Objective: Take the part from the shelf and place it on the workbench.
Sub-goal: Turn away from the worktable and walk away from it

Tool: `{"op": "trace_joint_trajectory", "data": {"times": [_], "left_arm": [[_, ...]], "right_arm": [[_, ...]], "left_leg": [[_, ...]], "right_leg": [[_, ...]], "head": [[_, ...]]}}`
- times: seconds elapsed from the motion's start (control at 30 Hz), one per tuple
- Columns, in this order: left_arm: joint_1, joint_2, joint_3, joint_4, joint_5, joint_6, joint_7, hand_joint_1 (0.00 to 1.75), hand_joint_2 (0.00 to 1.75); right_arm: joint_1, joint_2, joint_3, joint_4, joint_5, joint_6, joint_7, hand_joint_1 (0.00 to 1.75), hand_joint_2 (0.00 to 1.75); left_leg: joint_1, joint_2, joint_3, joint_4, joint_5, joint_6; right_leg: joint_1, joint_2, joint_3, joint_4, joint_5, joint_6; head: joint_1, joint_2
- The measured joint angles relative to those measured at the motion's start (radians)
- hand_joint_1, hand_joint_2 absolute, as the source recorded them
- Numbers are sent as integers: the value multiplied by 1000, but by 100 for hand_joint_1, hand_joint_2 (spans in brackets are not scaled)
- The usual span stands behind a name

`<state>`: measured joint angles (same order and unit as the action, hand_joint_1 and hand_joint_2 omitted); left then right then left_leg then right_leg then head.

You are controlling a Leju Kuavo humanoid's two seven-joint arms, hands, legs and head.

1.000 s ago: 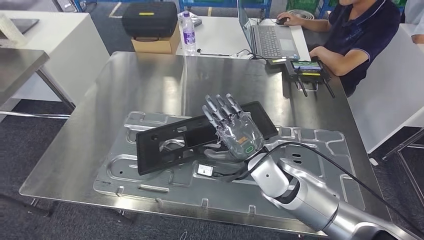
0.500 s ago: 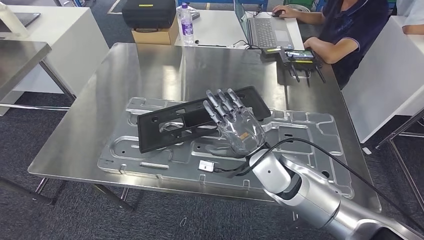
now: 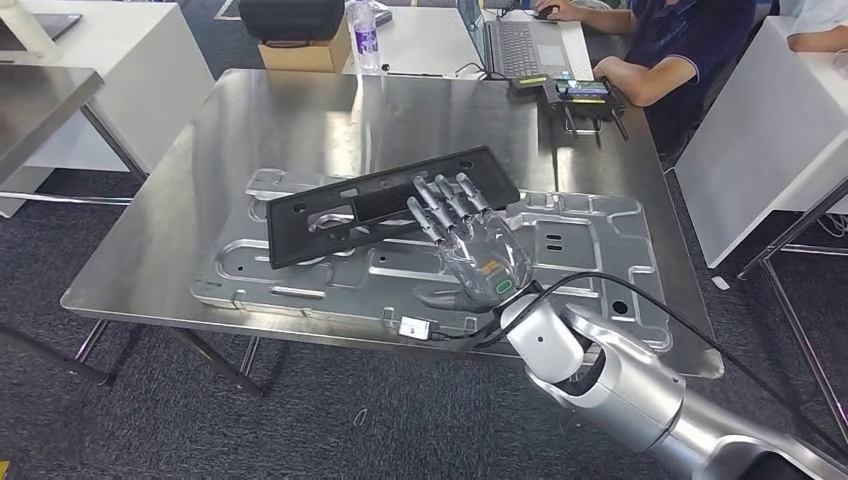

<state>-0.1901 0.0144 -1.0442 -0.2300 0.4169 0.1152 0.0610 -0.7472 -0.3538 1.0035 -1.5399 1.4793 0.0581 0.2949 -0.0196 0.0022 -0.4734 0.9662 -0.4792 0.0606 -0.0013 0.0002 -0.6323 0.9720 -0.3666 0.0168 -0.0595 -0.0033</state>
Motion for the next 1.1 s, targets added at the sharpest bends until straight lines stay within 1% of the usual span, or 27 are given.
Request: {"op": "trace_joint_trajectory", "data": {"times": [0.03,0.1,0.13,0.17,0.2,0.27,0.3,0.33,0.37,0.43,0.5,0.53,0.6,0.63,0.67,0.7,0.77,0.8,0.83,0.87,0.9,0.93,0.97,1.0,1.03,1.07,1.1], "left_arm": [[0,1,0,0,0,0,-1,0,0],[1,-1,0,0,1,0,-2,0,0],[1,-1,0,0,1,1,-2,0,0],[0,-2,0,0,2,2,-2,0,0],[0,-2,1,0,2,3,-3,0,0],[2,-2,1,0,8,7,-4,0,0],[4,-2,1,0,13,9,-5,0,0],[7,-2,3,0,20,12,-8,0,0],[11,-2,6,0,27,16,-12,0,0],[19,-2,16,0,41,24,-19,0,0],[26,-1,24,0,52,32,-26,0,0],[30,0,26,0,57,36,-30,0,0],[39,1,31,0,66,43,-34,0,0],[44,1,34,0,70,46,-33,0,0],[49,2,37,0,73,49,-32,0,0],[54,2,40,0,75,51,-31,0,0],[58,1,44,0,78,56,-29,0,0],[59,2,46,0,80,58,-28,0,0],[59,2,47,0,82,61,-26,0,0],[60,2,48,0,84,63,-23,0,0],[62,2,49,0,84,64,-21,0,0],[62,3,49,0,85,64,-19,0,0],[62,3,49,0,84,64,-18,0,0],[61,3,49,0,84,63,-17,0,0],[61,3,49,0,83,62,-17,0,0],[62,3,49,0,82,60,-17,0,0],[63,4,49,0,80,58,-17,0,0]], "right_arm": [[-1,3,1,0,-4,-1,0,0,0],[0,8,3,0,-12,-3,2,0,0],[1,10,4,-1,-16,-3,3,0,0],[2,11,5,-1,-20,-3,5,0,0],[5,12,6,-1,-27,-3,8,0,0],[21,14,7,-1,-56,-2,23,0,0],[38,16,7,-3,-80,-2,33,0,0],[59,19,7,-6,-111,-1,46,0,0],[86,21,7,-11,-147,0,58,0,0],[149,28,6,-23,-236,3,83,0,0],[220,37,6,-30,-327,0,112,0,0],[257,41,5,-30,-367,-5,125,0,0],[330,46,4,-15,-437,-16,144,0,0],[363,50,4,4,-477,-25,152,0,0],[396,56,3,35,-523,-40,158,0,0],[428,65,0,79,-574,-68,158,0,0],[484,84,-7,187,-671,-146,140,0,0],[505,92,-10,253,-717,-188,124,0,0],[523,100,-14,321,-761,-221,109,0,0],[538,108,-20,394,-808,-241,96,0,0],[554,117,-29,481,-870,-256,85,0,0],[571,126,-42,556,-933,-252,81,0,0],[588,135,-59,629,-998,-240,81,0,0],[604,142,-78,693,-1058,-220,87,0,0],[619,147,-98,751,-1106,-197,98,0,0],[630,152,-117,804,-1145,-170,116,0,0],[638,155,-136,851,-1177,-140,140,0,0]], "left_leg": [[-3,0,8,-22,-3,1],[-3,1,-1,-31,17,3],[-1,2,-8,-35,29,7],[3,4,-18,-40,44,13],[5,5,-29,-43,58,17],[6,5,-58,-42,82,22],[6,5,-72,-42,93,21],[7,5,-87,-41,104,20],[8,4,-100,-40,114,17],[10,3,-123,-34,131,8],[9,2,-138,-25,144,-4],[9,1,-143,-22,151,-10],[13,0,-149,-23,166,-23],[16,-1,-156,-18,159,-29],[19,-2,-167,1,132,-35],[22,-3,-182,40,88,-42],[26,-2,-216,168,-24,-53],[27,-2,-229,236,-61,-57],[28,-2,-230,284,-74,-59],[28,-2,-214,299,-62,-60],[29,-2,-179,276,-33,-60],[30,-3,-125,217,-5,-60],[30,-5,-60,133,6,-58],[28,-9,-2,49,1,-53],[26,-13,36,-12,-10,-48],[22,-16,54,-46,-21,-41],[19,-17,52,-54,-21,-33]], "right_leg": [[-1,0,-2,-2,9,4],[-5,1,-6,-5,19,15],[-4,2,-15,7,3,21],[-4,3,-28,37,-33,25],[-5,4,-46,89,-84,28],[-7,4,-80,226,-175,34],[-10,3,-85,278,-190,37],[-12,3,-74,299,-184,41],[-16,3,-45,282,-161,44],[-23,2,57,159,-119,49],[-22,4,150,23,-123,46],[-19,4,171,-14,-131,41],[-14,3,165,-25,-124,23],[-14,0,157,-26,-115,15],[-15,-2,146,-27,-104,6],[-16,-5,132,-29,-91,-1],[-17,-10,100,-28,-67,-7],[-17,-13,83,-27,-56,-7],[-17,-16,66,-27,-44,-5],[-18,-17,49,-26,-32,-3],[-19,-19,35,-26,-21,1],[-20,-20,22,-25,-11,7],[-21,-21,13,-25,-1,13],[-22,-22,6,-25,8,20],[-22,-22,4,-26,18,26],[-22,-22,3,-29,29,32],[-22,-21,4,-33,39,38]], "head": [[0,0],[-1,0],[-1,0],[-1,0],[-1,0],[0,0],[0,0],[0,0],[1,0],[1,0],[0,0],[-2,0],[-4,0],[-4,0],[-4,0],[-4,0],[-5,0],[-5,0],[-5,0],[-5,0],[-5,0],[-5,0],[-5,0],[-5,0],[-4,0],[-3,0],[-1,0]]}}
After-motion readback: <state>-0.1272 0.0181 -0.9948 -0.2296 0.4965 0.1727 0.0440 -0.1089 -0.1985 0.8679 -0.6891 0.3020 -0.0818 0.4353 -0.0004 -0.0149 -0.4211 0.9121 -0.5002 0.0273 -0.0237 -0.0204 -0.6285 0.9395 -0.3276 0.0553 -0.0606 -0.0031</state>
